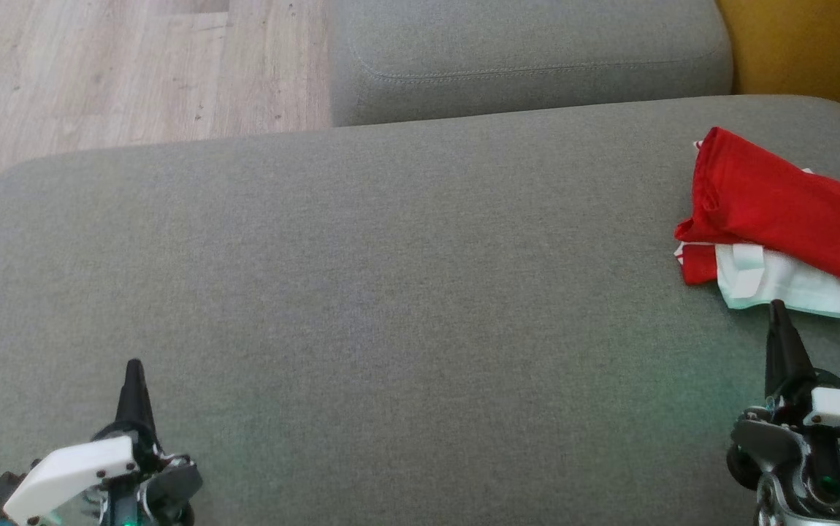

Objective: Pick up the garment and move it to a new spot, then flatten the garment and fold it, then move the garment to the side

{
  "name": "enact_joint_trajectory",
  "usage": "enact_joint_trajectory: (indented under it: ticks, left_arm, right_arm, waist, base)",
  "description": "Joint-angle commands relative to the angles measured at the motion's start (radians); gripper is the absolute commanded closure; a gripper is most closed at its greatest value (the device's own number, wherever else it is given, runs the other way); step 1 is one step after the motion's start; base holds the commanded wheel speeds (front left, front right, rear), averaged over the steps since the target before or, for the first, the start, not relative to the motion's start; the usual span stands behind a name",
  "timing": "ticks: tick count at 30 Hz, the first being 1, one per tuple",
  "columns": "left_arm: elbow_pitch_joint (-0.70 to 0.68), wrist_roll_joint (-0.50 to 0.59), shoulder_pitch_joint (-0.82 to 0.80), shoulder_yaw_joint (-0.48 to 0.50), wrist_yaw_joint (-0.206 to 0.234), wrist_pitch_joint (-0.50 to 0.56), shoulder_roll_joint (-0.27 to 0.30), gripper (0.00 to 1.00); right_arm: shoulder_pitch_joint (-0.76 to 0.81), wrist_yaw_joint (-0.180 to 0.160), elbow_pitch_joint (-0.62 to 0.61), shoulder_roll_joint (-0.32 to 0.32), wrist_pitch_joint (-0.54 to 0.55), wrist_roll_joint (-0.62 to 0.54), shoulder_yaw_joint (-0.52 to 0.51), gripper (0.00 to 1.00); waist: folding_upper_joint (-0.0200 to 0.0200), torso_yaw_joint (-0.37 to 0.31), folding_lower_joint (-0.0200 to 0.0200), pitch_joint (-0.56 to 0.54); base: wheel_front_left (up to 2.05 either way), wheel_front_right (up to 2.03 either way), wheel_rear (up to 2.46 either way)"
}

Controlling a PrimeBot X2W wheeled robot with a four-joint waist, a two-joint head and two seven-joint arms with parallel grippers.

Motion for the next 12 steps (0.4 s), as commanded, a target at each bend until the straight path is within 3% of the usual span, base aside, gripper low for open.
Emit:
enact_joint_trajectory:
  ticks: [1,12]
  left_arm:
    - [-0.037,-0.003,-0.05,0.037,-0.007,0.008,0.012,1.0]
    - [-0.037,-0.002,-0.05,0.039,-0.007,0.009,0.01,1.0]
  right_arm:
    - [-0.036,-0.001,-0.038,-0.005,0.006,0.007,0.02,1.0]
    - [-0.036,-0.001,-0.038,-0.005,0.006,0.007,0.02,1.0]
  waist:
    - [0.0,0.0,0.0,0.0]
    - [0.0,0.0,0.0,0.0]
  base:
    - [0.0,0.0,0.0]
    - [0.0,0.0,0.0]
